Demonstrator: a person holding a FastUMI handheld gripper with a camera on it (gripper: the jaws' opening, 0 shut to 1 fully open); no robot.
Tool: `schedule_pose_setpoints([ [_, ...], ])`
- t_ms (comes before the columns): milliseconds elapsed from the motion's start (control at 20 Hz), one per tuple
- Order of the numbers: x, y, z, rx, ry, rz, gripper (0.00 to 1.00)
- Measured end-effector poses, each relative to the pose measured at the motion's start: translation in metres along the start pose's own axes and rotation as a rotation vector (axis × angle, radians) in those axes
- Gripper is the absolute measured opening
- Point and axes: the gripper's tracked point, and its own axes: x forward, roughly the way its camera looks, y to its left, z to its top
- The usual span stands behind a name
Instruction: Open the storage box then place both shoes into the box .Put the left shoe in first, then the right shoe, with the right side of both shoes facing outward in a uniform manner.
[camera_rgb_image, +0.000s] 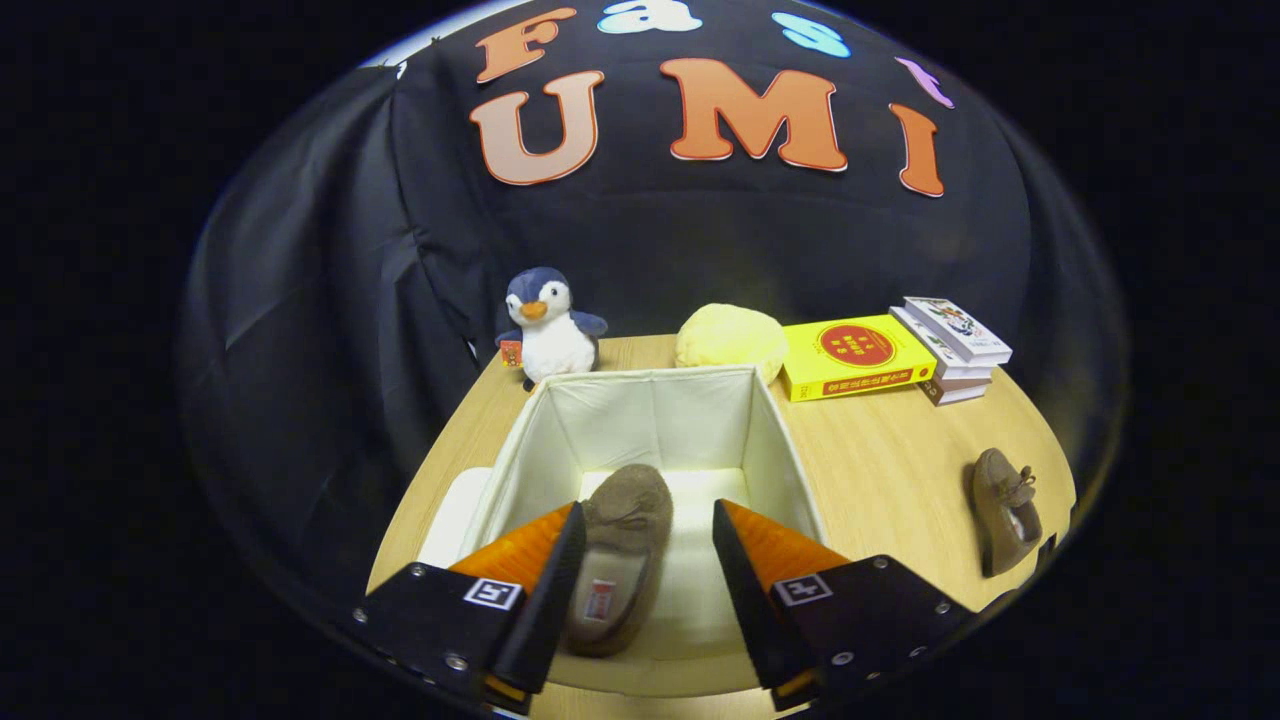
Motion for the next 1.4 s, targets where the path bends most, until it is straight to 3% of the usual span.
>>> schedule_pose_setpoints([
  [50, -0.004, -0.009, 0.004, 0.002, -0.010, -0.001, 0.86],
  [150, -0.012, -0.034, 0.010, 0.004, -0.029, -0.017, 0.97],
  [550, -0.026, -0.177, 0.007, 0.045, -0.043, -0.156, 0.98],
  [900, -0.031, -0.307, -0.028, 0.069, 0.010, -0.265, 0.98],
  [1150, -0.032, -0.385, -0.057, 0.099, 0.051, -0.311, 0.98],
  [1400, -0.030, -0.428, -0.098, 0.144, 0.111, -0.313, 0.97],
])
